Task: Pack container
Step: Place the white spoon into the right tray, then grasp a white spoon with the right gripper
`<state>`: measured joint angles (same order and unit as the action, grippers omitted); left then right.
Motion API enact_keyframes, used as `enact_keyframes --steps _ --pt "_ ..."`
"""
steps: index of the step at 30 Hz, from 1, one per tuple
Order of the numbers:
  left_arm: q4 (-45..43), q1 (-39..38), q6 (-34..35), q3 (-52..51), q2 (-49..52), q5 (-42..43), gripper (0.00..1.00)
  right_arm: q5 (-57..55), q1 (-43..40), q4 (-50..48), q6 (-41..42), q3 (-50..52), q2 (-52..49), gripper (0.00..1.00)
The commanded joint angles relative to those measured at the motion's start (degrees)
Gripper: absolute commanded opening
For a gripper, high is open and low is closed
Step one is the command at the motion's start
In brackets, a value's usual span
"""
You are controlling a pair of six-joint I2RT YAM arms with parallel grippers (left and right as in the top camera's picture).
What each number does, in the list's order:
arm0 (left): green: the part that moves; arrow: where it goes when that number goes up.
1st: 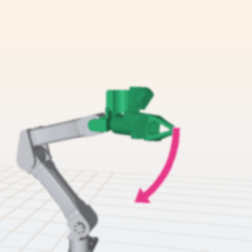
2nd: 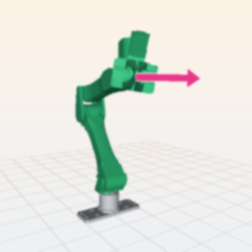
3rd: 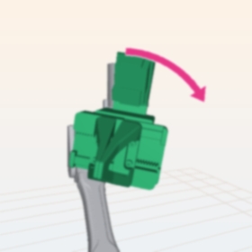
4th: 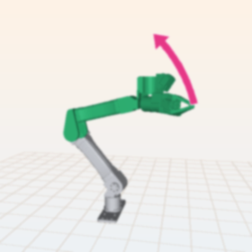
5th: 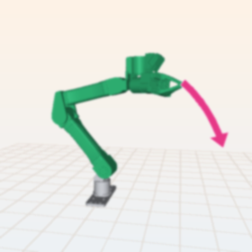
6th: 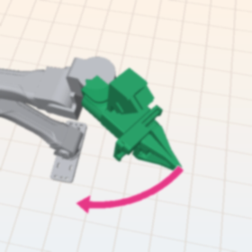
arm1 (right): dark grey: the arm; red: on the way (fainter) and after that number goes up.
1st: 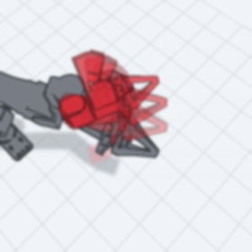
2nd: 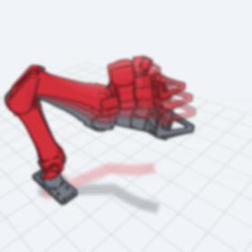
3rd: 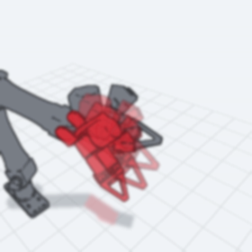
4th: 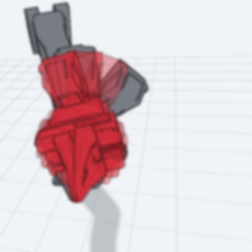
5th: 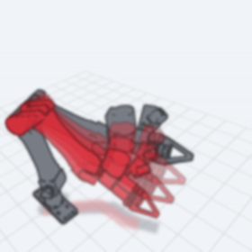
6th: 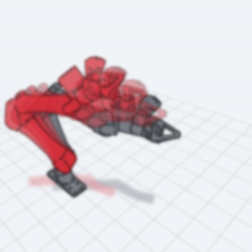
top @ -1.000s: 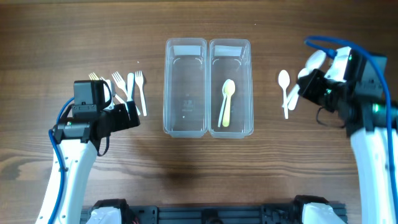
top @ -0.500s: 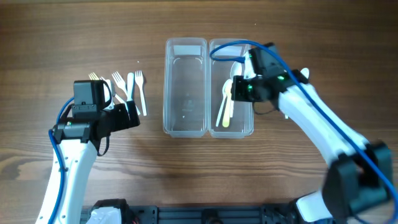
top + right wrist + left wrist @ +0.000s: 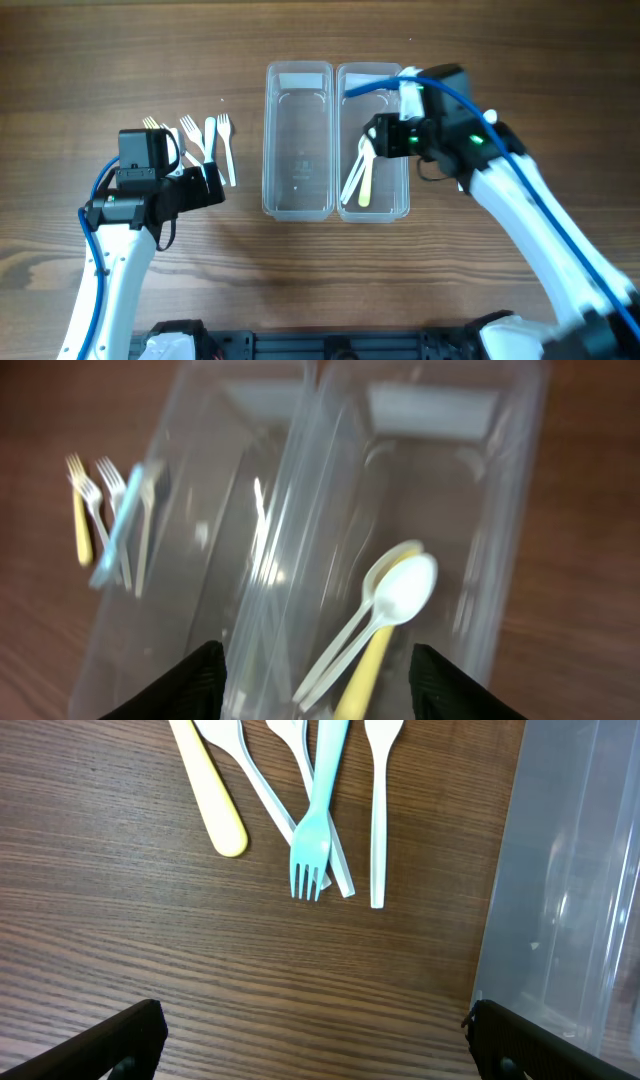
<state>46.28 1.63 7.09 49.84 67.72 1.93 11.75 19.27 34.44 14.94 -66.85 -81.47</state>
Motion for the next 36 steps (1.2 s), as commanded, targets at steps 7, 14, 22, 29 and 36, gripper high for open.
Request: enact_keyframes --steps 7,14,22,29,36 --pt "-0.15 0.15 -0.9 1.27 0.22 -0.33 1.0 -8.35 -14.49 4.79 -1.44 -0.13 -0.31 0.67" --pt "-0.15 0.15 -0.9 1.27 0.22 -0.31 1.0 -8.35 -20.35 4.63 -4.66 -0.13 -16.37 0.59" --pt "-0.15 0.15 -0.9 1.27 0.22 -0.33 1.0 -13.25 -20.44 2.86 -5.92 -0.13 -25.83 0.54" --pt "-0.15 0.15 -0.9 1.27 0.22 -0.31 1.0 -14.71 -20.48 1.31 -5.86 -0.13 -28.72 0.47" --pt "-0.15 0.15 -0.9 1.27 0.22 -0.31 1.0 -14.34 -20.48 1.62 -4.33 -0.11 -30.67 0.15"
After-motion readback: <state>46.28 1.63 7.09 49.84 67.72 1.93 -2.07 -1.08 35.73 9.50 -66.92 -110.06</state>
